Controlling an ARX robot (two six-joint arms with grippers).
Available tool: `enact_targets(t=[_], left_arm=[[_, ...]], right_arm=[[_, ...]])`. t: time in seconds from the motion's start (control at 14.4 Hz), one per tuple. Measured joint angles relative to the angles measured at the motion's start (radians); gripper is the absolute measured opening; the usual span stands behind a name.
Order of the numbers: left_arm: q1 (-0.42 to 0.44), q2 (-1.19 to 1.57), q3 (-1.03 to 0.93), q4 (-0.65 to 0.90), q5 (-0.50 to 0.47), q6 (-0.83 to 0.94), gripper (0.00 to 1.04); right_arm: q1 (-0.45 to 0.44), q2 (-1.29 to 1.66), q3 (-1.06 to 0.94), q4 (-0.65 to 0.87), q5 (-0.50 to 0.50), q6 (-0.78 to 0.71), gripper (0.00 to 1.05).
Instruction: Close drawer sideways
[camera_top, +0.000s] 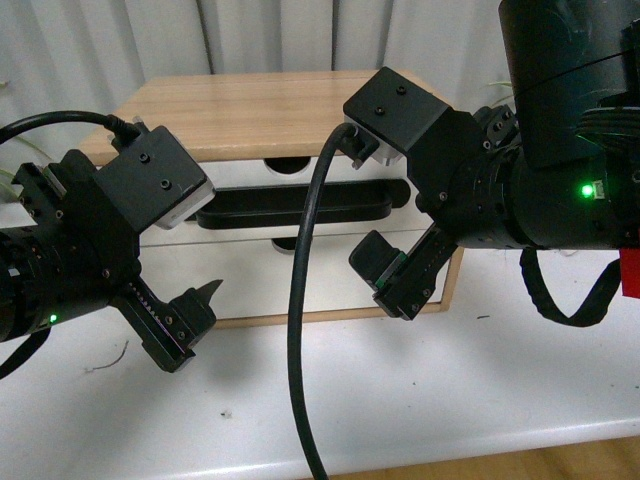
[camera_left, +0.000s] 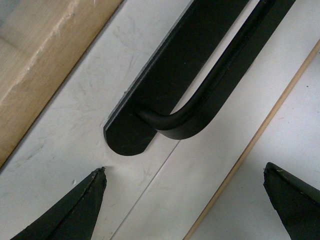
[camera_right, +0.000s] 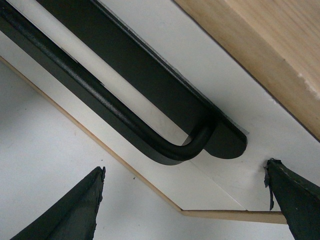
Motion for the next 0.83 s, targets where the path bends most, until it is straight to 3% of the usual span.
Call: enact_targets(t=[0.42, 0.83], left_arm=[[0.01, -0.307, -0.152, -0.004, -0.02, -0.05, 0.98], [0.041, -0.776, -0.401, -0.249, -0.003, -0.225, 0.98]], right_arm=[[-0.056, -0.306, -0.259, 0.008, -0.069, 0.047, 0.98], [-0.132, -0.719, -0.581, -0.048, -0.051, 0.178, 0.98]])
